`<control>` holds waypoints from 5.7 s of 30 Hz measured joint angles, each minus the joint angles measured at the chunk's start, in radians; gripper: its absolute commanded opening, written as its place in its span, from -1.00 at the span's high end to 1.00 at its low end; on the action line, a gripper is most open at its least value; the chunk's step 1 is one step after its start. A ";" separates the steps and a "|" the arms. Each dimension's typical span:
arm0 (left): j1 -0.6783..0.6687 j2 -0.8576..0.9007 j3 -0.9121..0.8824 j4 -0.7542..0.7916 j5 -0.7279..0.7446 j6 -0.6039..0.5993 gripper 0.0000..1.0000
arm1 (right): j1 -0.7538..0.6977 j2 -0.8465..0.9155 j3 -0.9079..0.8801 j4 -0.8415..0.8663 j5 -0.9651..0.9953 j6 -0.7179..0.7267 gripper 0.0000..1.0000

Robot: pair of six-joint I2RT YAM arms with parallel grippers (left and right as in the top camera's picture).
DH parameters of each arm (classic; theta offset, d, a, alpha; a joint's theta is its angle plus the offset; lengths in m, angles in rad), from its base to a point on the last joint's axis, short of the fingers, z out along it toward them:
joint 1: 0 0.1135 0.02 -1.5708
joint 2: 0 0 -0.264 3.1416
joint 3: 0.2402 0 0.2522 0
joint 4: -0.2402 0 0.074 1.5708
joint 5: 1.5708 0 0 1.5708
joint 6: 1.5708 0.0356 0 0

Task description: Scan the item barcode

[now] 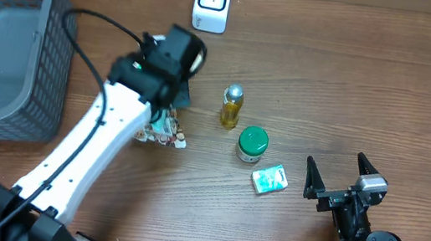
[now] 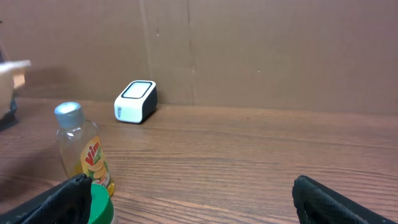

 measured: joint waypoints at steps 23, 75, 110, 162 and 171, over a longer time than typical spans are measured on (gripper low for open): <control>-0.053 0.001 -0.397 0.355 -0.129 -0.080 -0.68 | 0.000 0.000 0.000 0.000 0.000 0.000 -1.00; 0.129 -0.039 0.177 0.020 0.105 0.130 -1.00 | 0.000 0.000 0.000 0.000 0.000 0.000 -1.00; 0.129 -0.039 0.177 0.020 0.105 0.130 -1.00 | 0.032 0.163 0.000 0.000 0.000 0.000 -1.00; 0.129 -0.039 0.177 0.020 0.105 0.130 -0.99 | 0.032 0.017 0.000 0.000 0.000 0.000 -1.00; 0.129 -0.039 0.177 0.020 0.105 0.130 -0.99 | 0.032 0.006 0.000 0.000 0.000 0.000 -1.00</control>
